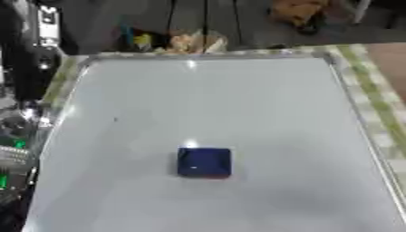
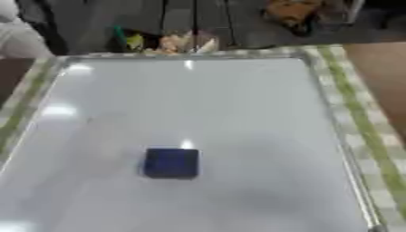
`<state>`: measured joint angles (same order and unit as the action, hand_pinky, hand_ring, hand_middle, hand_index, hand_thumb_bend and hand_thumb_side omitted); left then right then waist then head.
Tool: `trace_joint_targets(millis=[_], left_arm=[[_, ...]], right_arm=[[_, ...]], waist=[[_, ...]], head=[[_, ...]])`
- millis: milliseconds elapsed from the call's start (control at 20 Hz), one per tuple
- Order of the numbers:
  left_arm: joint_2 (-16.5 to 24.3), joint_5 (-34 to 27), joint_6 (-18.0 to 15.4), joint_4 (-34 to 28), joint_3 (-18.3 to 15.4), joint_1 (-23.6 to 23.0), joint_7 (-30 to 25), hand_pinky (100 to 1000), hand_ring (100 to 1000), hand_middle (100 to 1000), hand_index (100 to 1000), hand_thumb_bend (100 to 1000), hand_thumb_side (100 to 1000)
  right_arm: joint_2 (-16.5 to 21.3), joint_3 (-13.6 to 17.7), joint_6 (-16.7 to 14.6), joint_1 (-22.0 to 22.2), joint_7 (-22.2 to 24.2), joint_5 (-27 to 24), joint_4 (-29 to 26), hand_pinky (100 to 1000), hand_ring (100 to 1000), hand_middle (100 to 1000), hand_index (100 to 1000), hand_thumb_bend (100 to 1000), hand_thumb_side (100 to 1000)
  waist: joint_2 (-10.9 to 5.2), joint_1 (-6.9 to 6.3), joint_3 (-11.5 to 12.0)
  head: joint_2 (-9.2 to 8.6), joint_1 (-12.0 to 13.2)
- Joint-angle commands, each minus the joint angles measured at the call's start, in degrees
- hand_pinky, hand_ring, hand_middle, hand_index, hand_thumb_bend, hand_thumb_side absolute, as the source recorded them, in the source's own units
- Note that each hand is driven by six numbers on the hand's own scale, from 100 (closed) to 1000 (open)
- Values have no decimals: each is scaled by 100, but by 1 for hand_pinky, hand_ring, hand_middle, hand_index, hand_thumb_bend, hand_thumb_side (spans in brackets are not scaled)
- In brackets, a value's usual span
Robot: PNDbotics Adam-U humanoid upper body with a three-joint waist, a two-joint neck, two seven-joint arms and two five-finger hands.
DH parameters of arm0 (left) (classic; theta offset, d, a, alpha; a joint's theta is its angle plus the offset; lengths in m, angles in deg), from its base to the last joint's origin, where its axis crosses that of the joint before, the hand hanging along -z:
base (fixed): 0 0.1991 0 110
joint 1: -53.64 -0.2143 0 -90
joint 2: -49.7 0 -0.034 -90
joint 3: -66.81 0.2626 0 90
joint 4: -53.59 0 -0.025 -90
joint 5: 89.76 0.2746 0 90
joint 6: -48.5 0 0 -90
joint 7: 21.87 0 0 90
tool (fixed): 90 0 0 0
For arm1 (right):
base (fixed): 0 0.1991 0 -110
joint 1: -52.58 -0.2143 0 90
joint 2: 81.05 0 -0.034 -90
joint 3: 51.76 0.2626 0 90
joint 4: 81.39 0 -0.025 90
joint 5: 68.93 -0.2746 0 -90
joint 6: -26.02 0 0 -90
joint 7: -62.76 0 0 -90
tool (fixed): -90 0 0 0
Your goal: Wipe the whiteboard clean with a brush.
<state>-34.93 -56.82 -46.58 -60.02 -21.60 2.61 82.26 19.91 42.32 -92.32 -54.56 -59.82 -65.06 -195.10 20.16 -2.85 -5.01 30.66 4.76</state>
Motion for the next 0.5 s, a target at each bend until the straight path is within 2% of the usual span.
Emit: trace_joint_targets(millis=[50,300,450,500], left_arm=[[363,541,195,-98,175,185,-404,580,687,716,654,226,868],[680,957,367,-98,501,364,-1139,557,670,707,415,321,828],[842,1045,457,-98,683,417,-1424,543,666,714,199,367,841],[895,1076,481,-98,744,438,-1518,540,668,718,173,389,843]], right_arm=[[130,9,13,-39,25,-47,-89,698,672,577,770,100,789],[129,-4,18,-46,47,-64,-89,698,672,576,770,100,788],[119,-17,29,-51,65,-68,-89,698,672,576,770,100,788],[120,-19,29,-54,69,-69,-89,698,672,576,770,100,788]], waist=[[-141,7,-12],[-144,-6,-49],[-141,-20,-64],[-141,-24,-69]], head=[[-60,23],[-94,37],[-112,31],[-115,32]])
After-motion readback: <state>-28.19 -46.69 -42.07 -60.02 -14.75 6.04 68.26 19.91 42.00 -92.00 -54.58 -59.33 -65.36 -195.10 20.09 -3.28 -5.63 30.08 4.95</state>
